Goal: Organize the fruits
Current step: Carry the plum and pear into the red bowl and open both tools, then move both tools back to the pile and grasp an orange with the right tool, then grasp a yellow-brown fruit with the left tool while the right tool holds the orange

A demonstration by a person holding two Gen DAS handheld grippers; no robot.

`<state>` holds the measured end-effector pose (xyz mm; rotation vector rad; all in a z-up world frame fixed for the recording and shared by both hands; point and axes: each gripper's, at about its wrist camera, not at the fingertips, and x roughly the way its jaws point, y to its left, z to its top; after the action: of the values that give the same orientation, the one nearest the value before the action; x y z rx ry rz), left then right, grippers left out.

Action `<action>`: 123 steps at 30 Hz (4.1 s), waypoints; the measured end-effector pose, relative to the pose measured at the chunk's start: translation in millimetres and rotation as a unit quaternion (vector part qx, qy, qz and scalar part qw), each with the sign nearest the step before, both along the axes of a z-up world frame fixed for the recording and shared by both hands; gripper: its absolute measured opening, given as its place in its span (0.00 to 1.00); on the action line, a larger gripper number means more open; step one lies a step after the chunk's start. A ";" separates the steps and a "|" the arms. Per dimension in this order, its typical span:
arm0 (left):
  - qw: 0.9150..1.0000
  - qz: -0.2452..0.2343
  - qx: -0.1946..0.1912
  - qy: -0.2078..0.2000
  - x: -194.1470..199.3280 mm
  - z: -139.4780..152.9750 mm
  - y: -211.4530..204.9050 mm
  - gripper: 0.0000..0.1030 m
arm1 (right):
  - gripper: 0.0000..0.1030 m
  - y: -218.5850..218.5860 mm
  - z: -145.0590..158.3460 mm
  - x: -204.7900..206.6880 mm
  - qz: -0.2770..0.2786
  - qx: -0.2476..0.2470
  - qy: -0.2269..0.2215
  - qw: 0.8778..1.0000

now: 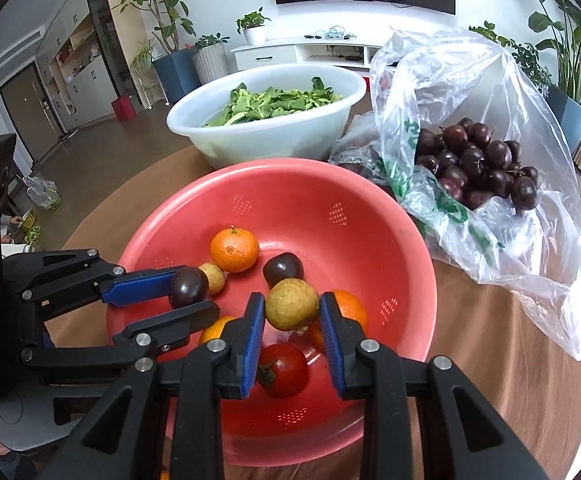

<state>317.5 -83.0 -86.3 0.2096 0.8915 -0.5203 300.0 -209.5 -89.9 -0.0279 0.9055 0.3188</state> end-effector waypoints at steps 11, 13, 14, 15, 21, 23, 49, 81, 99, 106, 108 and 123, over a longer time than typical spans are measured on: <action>1.000 0.000 0.000 -0.002 -3.5 1.6 1.3 0.35 | 0.36 -3.2 2.8 -3.6 -0.005 0.001 -0.002 1.000; 1.000 0.001 -0.007 -0.009 -6.1 4.4 2.9 0.63 | 0.41 -7.0 5.4 -6.5 -0.009 0.005 -0.006 1.000; 1.000 0.000 -0.013 -0.013 -7.9 6.7 3.8 0.64 | 0.42 -8.5 7.0 -8.7 -0.011 0.006 -0.009 1.000; 1.000 0.001 -0.013 -0.015 -9.5 8.7 4.1 0.64 | 0.42 -9.9 9.6 -11.6 -0.011 0.007 -0.013 1.000; 0.999 0.009 -0.025 -0.034 -30.8 28.9 16.8 0.73 | 0.47 -24.4 29.5 -40.6 -0.019 0.023 -0.039 0.999; 0.998 0.018 -0.034 -0.041 -41.8 36.1 25.0 0.80 | 0.53 -28.7 36.1 -53.6 -0.025 0.034 -0.047 0.998; 0.994 0.062 -0.086 -0.013 -243.9 5.1 99.3 1.00 | 0.60 16.6 -13.7 -196.7 0.103 0.041 0.026 0.993; 0.999 0.022 -0.043 0.013 -224.2 -7.5 65.4 1.00 | 0.39 10.1 -31.0 -165.6 0.174 0.084 0.056 0.980; 1.000 0.006 0.007 0.027 -208.4 -21.4 15.1 0.49 | 0.39 -26.1 -15.2 -190.4 0.095 0.090 0.017 0.991; 0.999 -0.002 0.016 0.029 -213.9 -26.4 11.6 0.32 | 0.39 -26.8 -10.1 -193.9 0.091 0.094 0.013 0.991; 0.999 -0.006 0.023 0.029 -215.2 -28.5 8.1 0.31 | 0.39 -27.0 -10.0 -194.3 0.090 0.094 0.013 0.991; 1.000 -0.001 0.003 0.021 -217.4 -25.4 17.2 0.25 | 0.39 -26.7 -9.2 -195.9 0.089 0.096 0.010 0.991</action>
<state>100.1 -65.8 -111.7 0.2065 0.9337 -0.5247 104.1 -236.2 -99.1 0.0729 0.8902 0.5728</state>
